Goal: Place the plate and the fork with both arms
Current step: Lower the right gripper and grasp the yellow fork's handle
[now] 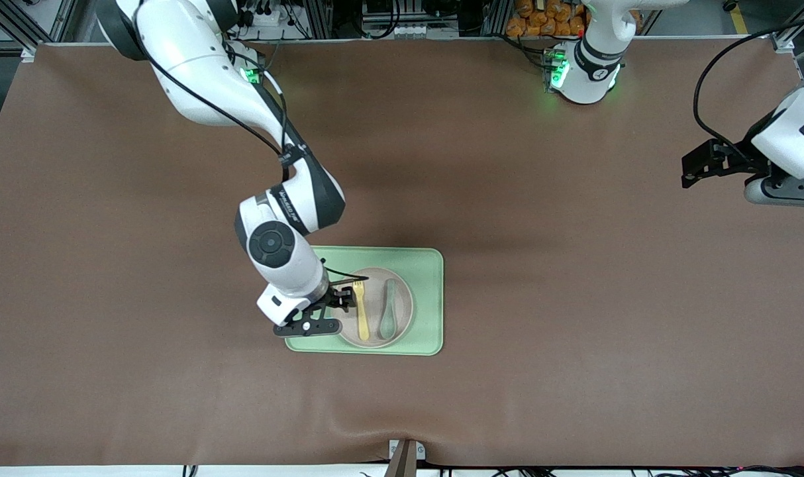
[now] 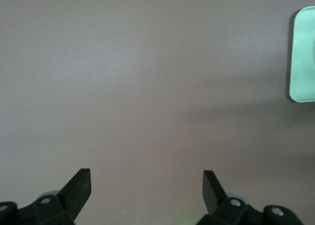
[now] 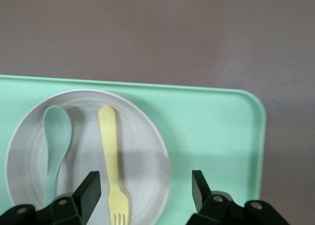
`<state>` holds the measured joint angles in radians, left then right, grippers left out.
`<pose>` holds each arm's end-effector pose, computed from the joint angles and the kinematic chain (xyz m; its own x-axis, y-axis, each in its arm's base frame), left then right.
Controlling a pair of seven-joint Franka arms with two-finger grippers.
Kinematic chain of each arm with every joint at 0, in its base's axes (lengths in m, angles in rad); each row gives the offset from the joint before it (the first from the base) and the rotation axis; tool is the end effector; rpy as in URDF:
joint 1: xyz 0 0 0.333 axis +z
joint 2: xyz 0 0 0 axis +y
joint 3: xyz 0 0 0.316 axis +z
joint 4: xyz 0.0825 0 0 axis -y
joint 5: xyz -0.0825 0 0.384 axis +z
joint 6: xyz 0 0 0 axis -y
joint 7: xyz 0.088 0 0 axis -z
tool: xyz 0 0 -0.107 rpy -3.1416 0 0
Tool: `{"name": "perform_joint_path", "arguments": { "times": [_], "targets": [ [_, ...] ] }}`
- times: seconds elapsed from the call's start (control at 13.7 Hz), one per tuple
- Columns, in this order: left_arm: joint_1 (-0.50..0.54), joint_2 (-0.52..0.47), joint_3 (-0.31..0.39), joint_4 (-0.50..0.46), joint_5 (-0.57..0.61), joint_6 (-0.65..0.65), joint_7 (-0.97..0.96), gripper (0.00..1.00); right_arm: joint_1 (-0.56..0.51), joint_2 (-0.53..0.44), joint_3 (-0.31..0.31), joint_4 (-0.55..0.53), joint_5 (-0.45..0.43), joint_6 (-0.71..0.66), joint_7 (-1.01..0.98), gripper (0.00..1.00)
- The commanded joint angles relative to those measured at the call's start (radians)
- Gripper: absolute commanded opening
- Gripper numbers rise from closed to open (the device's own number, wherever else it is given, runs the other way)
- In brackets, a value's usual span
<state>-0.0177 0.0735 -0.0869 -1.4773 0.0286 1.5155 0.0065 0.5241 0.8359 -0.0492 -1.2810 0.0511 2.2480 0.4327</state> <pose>0.5693 -0.0546 0.6224 0.9934 -0.1092 -0.0351 -0.1100 -0.9937 -0.0220 0.6726 0.3583 0.2606 0.9928 0.0276 0.1165 0.0350 -0.9975 -0.0618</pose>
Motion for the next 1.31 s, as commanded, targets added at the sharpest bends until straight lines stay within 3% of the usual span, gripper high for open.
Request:
{"name": "perform_joint_path", "arguments": {
  "times": [0.0, 0.15, 0.73, 1.02, 1.24],
  "targets": [
    [0.028, -0.018, -0.013, -0.021, 0.005, 0.002, 0.03, 1.0, 0.02, 0.049, -0.008, 0.037, -0.004, 0.045, 0.052, 0.78],
    [0.03, -0.015, -0.013, -0.021, 0.005, 0.002, 0.038, 1.0, 0.034, 0.058, -0.008, 0.037, -0.005, 0.047, 0.061, 0.68],
    [0.045, -0.012, -0.007, -0.021, 0.005, 0.002, 0.039, 1.0, 0.07, 0.1, -0.012, 0.014, -0.02, 0.122, 0.078, 0.62],
    [0.053, -0.012, -0.007, -0.023, 0.004, 0.0, 0.039, 1.0, 0.076, 0.118, -0.012, 0.014, -0.028, 0.147, 0.08, 0.52],
    [0.062, -0.014, -0.007, -0.023, -0.009, 0.0, 0.039, 1.0, 0.077, 0.118, -0.012, 0.014, -0.033, 0.145, 0.08, 0.26]
  ]
}}
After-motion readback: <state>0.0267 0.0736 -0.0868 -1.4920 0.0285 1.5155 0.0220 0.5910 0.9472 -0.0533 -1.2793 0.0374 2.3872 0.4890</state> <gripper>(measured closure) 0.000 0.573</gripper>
